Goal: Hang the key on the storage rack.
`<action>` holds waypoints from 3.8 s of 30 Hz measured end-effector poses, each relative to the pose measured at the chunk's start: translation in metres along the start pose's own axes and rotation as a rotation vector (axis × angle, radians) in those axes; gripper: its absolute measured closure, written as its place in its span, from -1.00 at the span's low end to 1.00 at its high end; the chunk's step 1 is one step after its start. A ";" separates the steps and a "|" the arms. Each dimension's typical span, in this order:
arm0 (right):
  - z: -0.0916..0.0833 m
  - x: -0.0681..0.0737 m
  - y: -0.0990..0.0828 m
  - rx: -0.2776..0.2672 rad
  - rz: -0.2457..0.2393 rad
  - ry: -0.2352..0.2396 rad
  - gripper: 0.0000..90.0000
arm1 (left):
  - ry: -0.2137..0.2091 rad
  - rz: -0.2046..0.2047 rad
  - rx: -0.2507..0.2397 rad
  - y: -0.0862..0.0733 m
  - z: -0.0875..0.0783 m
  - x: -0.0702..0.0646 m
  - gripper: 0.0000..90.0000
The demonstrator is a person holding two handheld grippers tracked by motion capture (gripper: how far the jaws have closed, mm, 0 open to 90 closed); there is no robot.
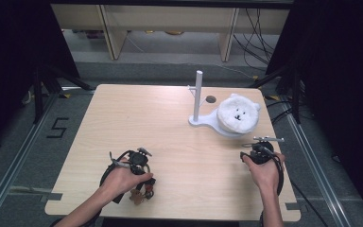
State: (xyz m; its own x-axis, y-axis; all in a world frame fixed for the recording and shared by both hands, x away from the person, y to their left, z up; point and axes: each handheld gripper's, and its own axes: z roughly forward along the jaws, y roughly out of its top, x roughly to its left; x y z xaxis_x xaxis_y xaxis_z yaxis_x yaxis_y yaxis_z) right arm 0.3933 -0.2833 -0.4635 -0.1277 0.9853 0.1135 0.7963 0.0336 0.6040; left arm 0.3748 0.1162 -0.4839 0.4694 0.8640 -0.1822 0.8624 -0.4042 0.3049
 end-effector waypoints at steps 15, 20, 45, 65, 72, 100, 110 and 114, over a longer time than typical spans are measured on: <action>0.002 -0.002 -0.001 0.000 -0.036 0.012 0.26 | 0.021 0.051 0.036 0.001 0.001 -0.008 -0.04; 0.002 -0.003 -0.002 0.008 -0.029 0.012 0.25 | 0.049 0.168 0.097 0.001 -0.003 -0.005 0.26; 0.000 -0.005 -0.003 0.001 -0.024 0.007 0.23 | 0.073 0.298 0.190 0.005 -0.013 0.002 0.24; 0.001 -0.004 -0.003 -0.007 0.004 0.016 0.22 | 0.065 0.311 0.246 0.001 -0.006 0.002 0.31; 0.000 -0.005 -0.003 -0.004 0.006 0.017 0.21 | 0.068 0.369 0.249 0.002 -0.006 0.005 0.40; 0.000 -0.006 -0.002 -0.039 0.015 0.010 0.20 | -0.027 0.463 -0.031 -0.020 -0.023 0.018 0.50; -0.001 -0.006 -0.002 -0.053 0.013 0.015 0.20 | -0.093 0.429 -0.190 -0.029 -0.027 0.028 0.50; -0.001 -0.005 -0.002 -0.054 0.010 0.020 0.20 | -0.110 0.393 -0.286 -0.033 -0.026 0.026 0.51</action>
State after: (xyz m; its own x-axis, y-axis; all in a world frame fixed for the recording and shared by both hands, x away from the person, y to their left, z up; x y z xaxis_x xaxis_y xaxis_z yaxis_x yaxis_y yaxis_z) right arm 0.3916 -0.2882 -0.4639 -0.1320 0.9819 0.1357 0.7648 0.0138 0.6441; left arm 0.3535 0.1600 -0.4749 0.7791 0.6197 -0.0951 0.5369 -0.5811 0.6116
